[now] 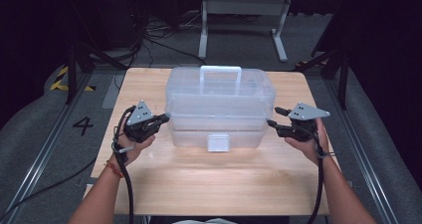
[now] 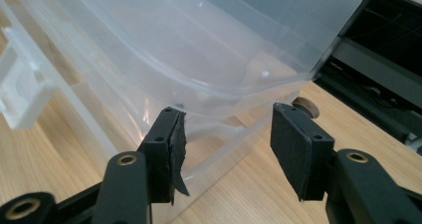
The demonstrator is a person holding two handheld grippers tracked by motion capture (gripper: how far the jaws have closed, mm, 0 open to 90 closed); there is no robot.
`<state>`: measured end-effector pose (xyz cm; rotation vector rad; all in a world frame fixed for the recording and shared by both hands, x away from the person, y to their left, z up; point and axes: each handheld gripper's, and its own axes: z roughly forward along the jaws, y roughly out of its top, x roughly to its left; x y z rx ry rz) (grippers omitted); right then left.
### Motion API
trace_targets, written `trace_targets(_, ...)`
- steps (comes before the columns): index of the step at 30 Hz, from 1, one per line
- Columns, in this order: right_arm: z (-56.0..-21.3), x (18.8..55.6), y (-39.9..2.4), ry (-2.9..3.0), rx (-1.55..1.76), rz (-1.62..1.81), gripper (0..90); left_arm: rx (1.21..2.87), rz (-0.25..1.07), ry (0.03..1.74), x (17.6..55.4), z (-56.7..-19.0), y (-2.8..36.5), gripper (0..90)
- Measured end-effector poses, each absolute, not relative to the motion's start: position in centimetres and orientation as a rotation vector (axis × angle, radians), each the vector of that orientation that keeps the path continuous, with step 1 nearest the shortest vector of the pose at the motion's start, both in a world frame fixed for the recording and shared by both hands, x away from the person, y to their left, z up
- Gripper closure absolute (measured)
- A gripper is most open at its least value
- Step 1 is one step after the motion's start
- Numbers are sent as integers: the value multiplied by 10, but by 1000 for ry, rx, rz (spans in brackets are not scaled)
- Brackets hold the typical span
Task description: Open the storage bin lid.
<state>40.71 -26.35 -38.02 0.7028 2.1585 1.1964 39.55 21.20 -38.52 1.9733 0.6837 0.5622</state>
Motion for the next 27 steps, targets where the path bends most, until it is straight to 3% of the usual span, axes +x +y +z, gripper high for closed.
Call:
trace_targets(12, -370, 403, -263, 2098, 666, 1208, 528, 1968, 571, 668, 395, -376, 207, 894)
trace_targets(18, -368, 401, -260, 2083, 638, 1195, 601, 1968, 574, 667, 395, -375, 206, 878)
trace_targets(27, -366, 401, -258, 2028, 625, 1199, 624, 1964, 595, 683, 392, -378, 209, 803)
